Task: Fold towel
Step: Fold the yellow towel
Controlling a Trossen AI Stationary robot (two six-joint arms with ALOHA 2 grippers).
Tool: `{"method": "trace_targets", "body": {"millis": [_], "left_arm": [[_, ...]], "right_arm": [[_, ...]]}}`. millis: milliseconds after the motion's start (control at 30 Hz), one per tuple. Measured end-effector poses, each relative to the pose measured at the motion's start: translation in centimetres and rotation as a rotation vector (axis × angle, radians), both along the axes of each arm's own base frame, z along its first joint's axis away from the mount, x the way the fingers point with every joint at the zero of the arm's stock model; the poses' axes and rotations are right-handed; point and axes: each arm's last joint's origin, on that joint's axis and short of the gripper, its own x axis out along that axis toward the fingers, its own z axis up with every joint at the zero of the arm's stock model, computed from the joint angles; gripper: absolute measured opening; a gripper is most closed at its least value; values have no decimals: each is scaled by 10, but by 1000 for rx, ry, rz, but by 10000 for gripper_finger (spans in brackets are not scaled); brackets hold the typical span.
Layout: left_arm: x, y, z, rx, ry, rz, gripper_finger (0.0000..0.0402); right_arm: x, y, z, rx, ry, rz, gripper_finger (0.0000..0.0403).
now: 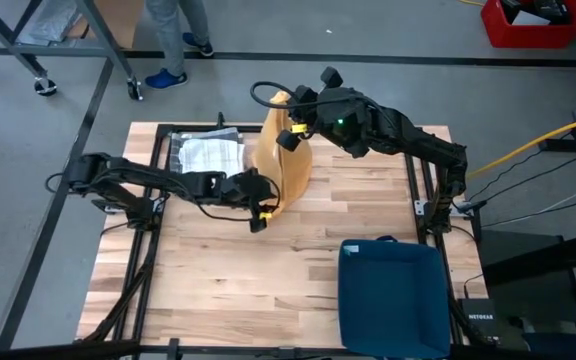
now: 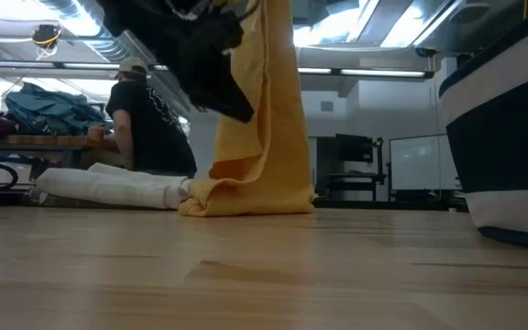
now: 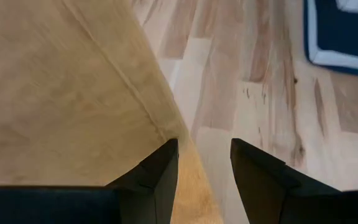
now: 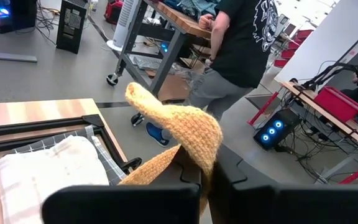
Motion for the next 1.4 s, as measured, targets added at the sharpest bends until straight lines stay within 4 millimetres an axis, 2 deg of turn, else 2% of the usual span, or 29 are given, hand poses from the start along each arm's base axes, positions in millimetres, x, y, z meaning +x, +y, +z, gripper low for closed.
{"method": "trace_targets", "body": {"millis": [300, 433, 533, 667, 800, 933, 1033, 1400], "left_arm": [[12, 1, -18, -77, 3, 65, 138], [13, -4, -19, -213, -32, 157, 138], [17, -13, -14, -245, -95, 139, 138], [22, -22, -6, -216, -181, 70, 138], [23, -20, -2, -139, -216, 76, 138], [21, -13, -6, -63, -182, 186, 138], [18, -9, -10, -87, -141, 241, 138], [10, -11, -20, -80, -27, 298, 138]], "right_arm": [[0, 0, 0, 3, 0, 10, 5], [0, 0, 0, 5, 0, 16, 4], [0, 0, 0, 5, 0, 16, 5], [0, 0, 0, 6, 0, 20, 5], [1, 1, 0, 9, 0, 33, 4], [1, 1, 0, 9, 0, 33, 5], [1, 1, 0, 9, 1, 33, 4], [1, 1, -1, 10, 4, 33, 5]]}}
